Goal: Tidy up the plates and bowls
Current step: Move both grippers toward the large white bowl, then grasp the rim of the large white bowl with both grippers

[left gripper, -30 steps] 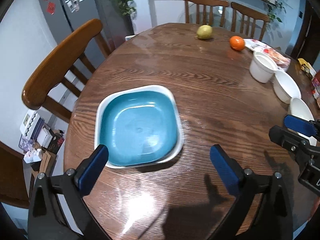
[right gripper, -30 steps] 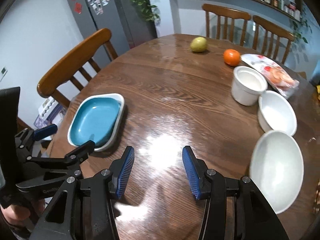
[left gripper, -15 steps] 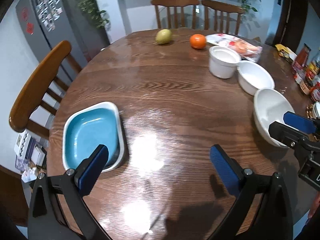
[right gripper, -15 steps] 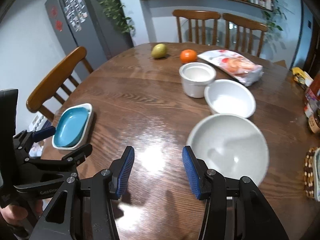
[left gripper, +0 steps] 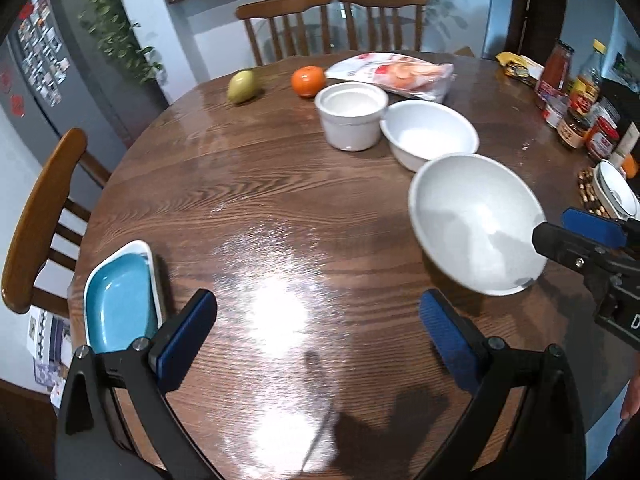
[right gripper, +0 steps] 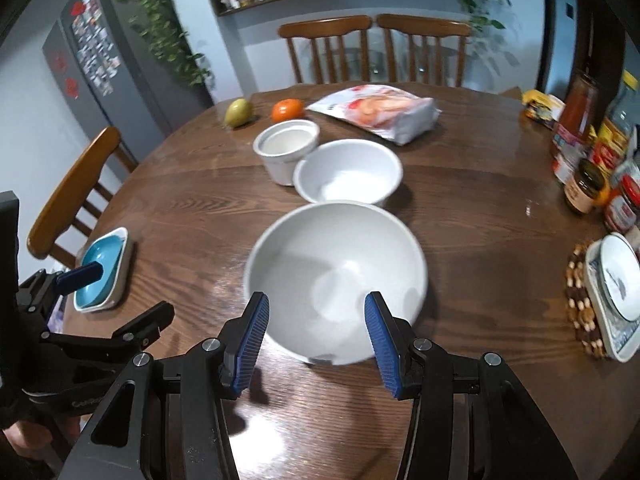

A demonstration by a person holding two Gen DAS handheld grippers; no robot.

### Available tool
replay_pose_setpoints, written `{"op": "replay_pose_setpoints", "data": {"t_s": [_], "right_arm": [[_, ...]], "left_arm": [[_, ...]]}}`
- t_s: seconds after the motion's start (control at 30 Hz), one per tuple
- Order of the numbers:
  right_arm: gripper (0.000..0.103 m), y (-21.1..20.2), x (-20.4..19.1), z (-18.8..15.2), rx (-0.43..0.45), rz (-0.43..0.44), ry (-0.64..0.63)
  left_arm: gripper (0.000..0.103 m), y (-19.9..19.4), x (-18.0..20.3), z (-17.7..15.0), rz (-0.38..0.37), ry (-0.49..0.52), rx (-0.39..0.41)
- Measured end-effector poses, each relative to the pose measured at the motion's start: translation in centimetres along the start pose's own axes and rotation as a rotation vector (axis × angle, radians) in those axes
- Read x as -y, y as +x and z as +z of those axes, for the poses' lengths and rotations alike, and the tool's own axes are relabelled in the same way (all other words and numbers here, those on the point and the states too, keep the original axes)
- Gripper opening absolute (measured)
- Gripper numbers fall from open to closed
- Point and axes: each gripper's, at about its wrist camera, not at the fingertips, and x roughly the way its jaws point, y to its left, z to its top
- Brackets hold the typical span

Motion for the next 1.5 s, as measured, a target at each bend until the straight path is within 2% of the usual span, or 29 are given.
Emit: {"op": "replay_pose_setpoints", "data": {"t_s": [0.27,0.47,0.6,0.67,0.73,0.9,1.1,1.13,1.17,1.23,1.3,1.37,1.4,1.5], "right_arm": [[0.051,-0.2,2.6,-0.4,-0.008,-0.031,0.039],[0.051,1.7,4.6,-0.9,-0.063,-0.025,0.09],[0.051,2.5,4.9,-1.0,-0.078,-0.03,0.097],[0.051,3.2,5.4,-0.9,-0.091,-0.03,0.103],[0.051,3.6,5.6,-0.9,-0.099,-0.028,0.108],[0.051,4.3,6.1,-0.6,-0.112,0.007,0.122],[0.05,5.0,6.3,-0.6,-0.131,0.038,0.133],[0.048,5.2,6.3,-0.6,-0.137,0.044,0.136],[0.04,5.3,6.4,-0.6,-0.143,0.051,0.137],[0.037,5.5,6.4,-0.6,-0.149,0.058,0.141],[0.026,5.7,6.4,-0.5,-0.151,0.066,0.142],[0.021,5.7,6.3,-0.5,-0.153,0.072,0.137],[0.02,5.7,6.2,-0.5,-0.151,0.069,0.132],[0.019,5.7,6.1,-0.4,-0.15,0.065,0.129]], "left_arm": [[0.101,1.6,2.3,0.7,-0.051,0.002,-0.021],[0.1,3.7,3.8,1.3,-0.067,0.005,-0.052],[0.09,4.8,4.6,1.7,-0.078,0.02,-0.071],[0.089,5.1,4.8,1.8,-0.08,0.026,-0.075],[0.081,5.3,5.1,1.9,-0.09,0.031,-0.08],[0.07,5.9,5.6,2.4,-0.111,0.038,-0.091],[0.048,6.5,6.0,2.7,-0.135,0.044,-0.105],[0.044,6.6,6.0,2.7,-0.141,0.045,-0.109],[0.043,6.7,6.1,2.7,-0.148,0.046,-0.114],[0.036,6.8,6.2,2.7,-0.153,0.049,-0.116],[0.03,6.9,6.3,2.7,-0.16,0.051,-0.12],[0.027,7.0,6.5,2.7,-0.167,0.054,-0.123],[0.022,7.0,6.6,2.7,-0.169,0.06,-0.122],[0.022,6.9,6.7,2.6,-0.165,0.063,-0.118]]}}
